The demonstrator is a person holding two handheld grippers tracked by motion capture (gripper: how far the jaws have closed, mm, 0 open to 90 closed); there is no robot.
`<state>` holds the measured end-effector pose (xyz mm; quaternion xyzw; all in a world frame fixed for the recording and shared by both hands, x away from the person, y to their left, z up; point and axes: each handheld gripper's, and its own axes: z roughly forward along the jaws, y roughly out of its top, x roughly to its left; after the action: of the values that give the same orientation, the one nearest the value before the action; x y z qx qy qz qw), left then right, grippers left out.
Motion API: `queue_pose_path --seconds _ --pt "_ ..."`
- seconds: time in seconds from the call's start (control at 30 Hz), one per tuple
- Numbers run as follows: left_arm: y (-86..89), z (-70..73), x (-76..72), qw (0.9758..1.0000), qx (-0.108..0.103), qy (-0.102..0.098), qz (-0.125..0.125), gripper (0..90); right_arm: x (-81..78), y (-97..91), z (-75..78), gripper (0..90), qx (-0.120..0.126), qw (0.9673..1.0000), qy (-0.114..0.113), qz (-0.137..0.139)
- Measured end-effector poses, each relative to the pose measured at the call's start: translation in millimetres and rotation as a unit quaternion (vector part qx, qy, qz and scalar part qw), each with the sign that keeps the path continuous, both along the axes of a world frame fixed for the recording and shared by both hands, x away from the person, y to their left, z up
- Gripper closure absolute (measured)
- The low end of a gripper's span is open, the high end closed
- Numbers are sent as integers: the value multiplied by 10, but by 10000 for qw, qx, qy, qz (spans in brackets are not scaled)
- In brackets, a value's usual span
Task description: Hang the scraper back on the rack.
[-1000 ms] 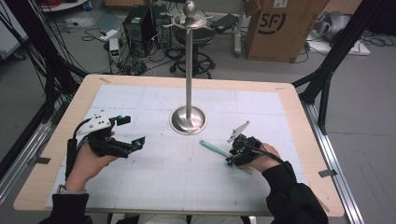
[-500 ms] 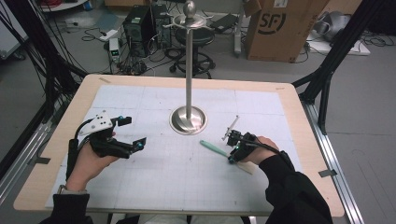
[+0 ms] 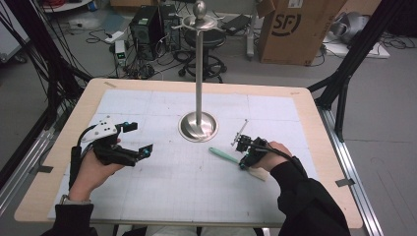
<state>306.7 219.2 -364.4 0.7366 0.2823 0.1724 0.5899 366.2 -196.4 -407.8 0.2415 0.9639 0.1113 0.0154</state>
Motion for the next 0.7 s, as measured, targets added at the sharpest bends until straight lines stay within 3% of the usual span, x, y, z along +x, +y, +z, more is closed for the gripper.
queue_pose_path --seconds 0.07,0.2,0.3,0.37,0.5,0.63,0.7 --pt "14 2 1 10000 -21 -2 24 17 -9 -35 -13 808 343 9993 -114 -15" --pt "19 4 2 10000 -22 -5 42 17 -26 -123 2 807 783 9962 -303 -222" --pt "6 1 -1 10000 -18 -9 34 17 -51 -207 67 807 1324 9891 -491 -412" --pt "-1 1 -4 10000 -6 -8 21 17 -68 -265 134 807 1676 9823 -685 -483" --pt "-3 -3 0 10000 16 -4 18 17 -94 -363 298 806 2369 9637 -1082 -584" --pt "-1 1 -3 10000 -37 -4 24 17 -64 -453 430 806 3243 9337 -1383 -623" --pt "3 1 -3 10000 -35 -2 30 17 -61 -468 470 806 3449 9237 -1544 -635"
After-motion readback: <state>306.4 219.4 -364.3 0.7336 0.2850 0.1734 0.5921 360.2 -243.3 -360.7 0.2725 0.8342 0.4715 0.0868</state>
